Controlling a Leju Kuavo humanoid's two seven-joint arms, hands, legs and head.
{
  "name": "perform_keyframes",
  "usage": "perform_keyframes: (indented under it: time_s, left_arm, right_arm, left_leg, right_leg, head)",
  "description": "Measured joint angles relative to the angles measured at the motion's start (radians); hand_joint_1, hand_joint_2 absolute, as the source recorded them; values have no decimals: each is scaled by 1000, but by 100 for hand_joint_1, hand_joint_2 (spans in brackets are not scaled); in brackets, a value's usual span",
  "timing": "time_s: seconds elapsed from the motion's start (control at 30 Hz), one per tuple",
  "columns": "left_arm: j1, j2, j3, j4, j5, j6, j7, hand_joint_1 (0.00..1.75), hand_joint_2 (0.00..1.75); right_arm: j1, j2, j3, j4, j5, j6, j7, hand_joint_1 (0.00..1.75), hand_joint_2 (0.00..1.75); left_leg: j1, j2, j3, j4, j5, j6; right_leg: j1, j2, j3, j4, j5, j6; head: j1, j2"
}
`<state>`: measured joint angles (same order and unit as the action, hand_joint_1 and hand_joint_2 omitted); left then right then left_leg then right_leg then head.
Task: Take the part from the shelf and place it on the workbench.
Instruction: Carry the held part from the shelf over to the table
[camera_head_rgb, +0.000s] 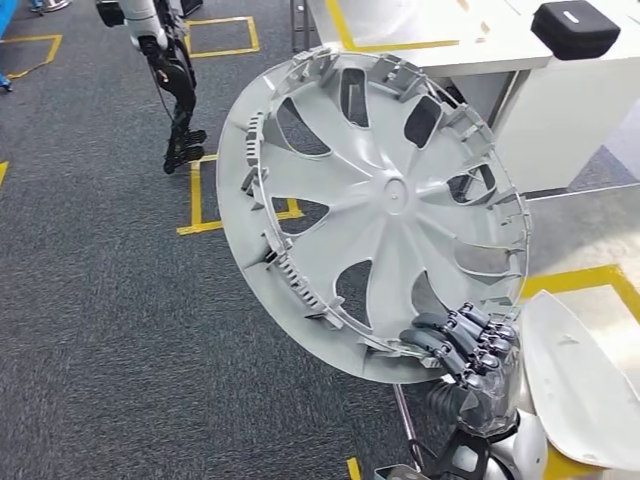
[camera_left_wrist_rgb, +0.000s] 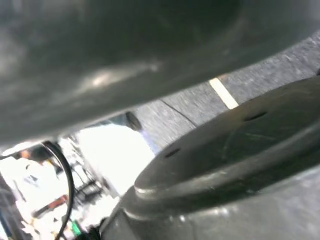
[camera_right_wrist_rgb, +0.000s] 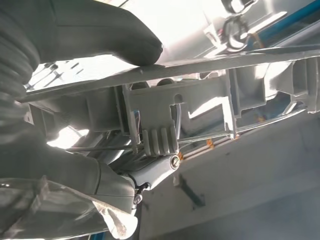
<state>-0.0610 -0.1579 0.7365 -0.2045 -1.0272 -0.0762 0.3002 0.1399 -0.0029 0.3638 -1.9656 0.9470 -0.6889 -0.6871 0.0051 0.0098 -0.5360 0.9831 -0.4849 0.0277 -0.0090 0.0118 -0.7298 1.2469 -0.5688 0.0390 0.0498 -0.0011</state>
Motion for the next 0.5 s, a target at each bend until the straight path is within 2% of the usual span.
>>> perform_keyframes:
  time_s: [0.03, 0.07, 0.1, 0.17, 0.2, 0.23, 0.27, 0.33, 0.37, 0.4, 0.47, 0.5]
  left_arm:
    - [1, -1, 0, 0, -2, 18, 11, 0, 0]
    - [1, -2, 0, 0, -4, 38, 23, 0, 0]
    - [1, -4, 0, 0, -6, 57, 35, 0, 0]
    - [0, -11, 0, 0, -9, 81, 49, 0, 0]
    - [-1, -15, 0, 0, -9, 87, 52, 0, 0]
    - [-2, -18, 0, 0, -9, 91, 54, 0, 0]
    - [-2, -21, 0, 0, -10, 92, 55, 0, 0]
    - [-4, -25, 0, 0, -10, 92, 56, 0, 0]
    - [-6, -27, 0, 0, -10, 93, 56, 0, 0]
    - [-7, -29, 0, 0, -10, 93, 55, 0, 0]
    - [-7, -30, 0, 0, -10, 93, 53, 0, 0]
    - [-6, -30, 0, 0, -10, 93, 52, 0, 0]
  right_arm:
    - [1, 0, 0, 1, 0, 0, 0, 175, 175]
    - [2, 0, 0, 1, -1, 0, 1, 175, 175]
    - [4, 0, 0, 2, -2, 0, 1, 175, 175]
    - [6, -1, 0, 2, -8, 0, 0, 175, 175]
    - [7, -2, 0, 2, -12, 0, -2, 175, 175]
    - [7, -2, -1, 1, -14, 0, -4, 175, 175]
    - [8, -3, -1, 1, -15, 0, -6, 175, 175]
    - [12, -3, -2, 1, -16, 0, -7, 175, 175]
    - [13, -4, -2, 0, -16, 0, -8, 175, 175]
    - [14, -4, -3, -1, -15, 0, -8, 175, 175]
    - [14, -4, -4, -2, -15, 0, -8, 175, 175]
    - [14, -4, -4, -2, -15, 0, -8, 175, 175]
  left_leg:
    - [-1, 16, 0, 0, -1, 0]
    - [-1, 31, 0, 1, -2, -1]
    - [-1, 45, 1, 1, -4, -3]
    - [-2, 67, 5, 3, -9, -9]
    - [-5, 76, 6, 5, -12, -14]
    - [-7, 84, 8, 6, -14, -19]
    - [-9, 91, 9, 7, -15, -24]
    - [-7, 102, 14, 8, -20, -35]
    - [-4, 91, 13, 16, -29, -40]
    - [-2, 69, 3, 42, -49, -45]
    - [1, 16, -48, 158, -112, -49]
    - [1, 4, -82, 230, -142, -49]
  right_leg:
    - [-2, -5, -17, 41, -12, 3]
    - [-4, -8, -15, 44, -5, 6]
    - [-5, -14, 9, 5, 19, 7]
    - [-4, -50, 93, -140, 73, 8]
    - [-2, -67, 128, -199, 88, 3]
    - [1, -78, 148, -233, 93, -2]
    - [5, -78, 153, -241, 90, -9]
    - [4, -56, 152, -242, 94, -23]
    - [3, -46, 152, -244, 96, -29]
    - [1, -35, 153, -246, 98, -35]
    - [0, -14, 153, -247, 100, -43]
    - [2, -2, 153, -246, 100, -46]
  head:
    - [0, 0]
    - [0, 0]
    - [0, 0]
    - [0, 0]
    - [0, 0]
    - [-1, 0]
    - [-1, 0]
    - [-1, 0]
    - [-2, 0]
    - [-4, 0]
    - [-7, 0]
    - [-8, 0]
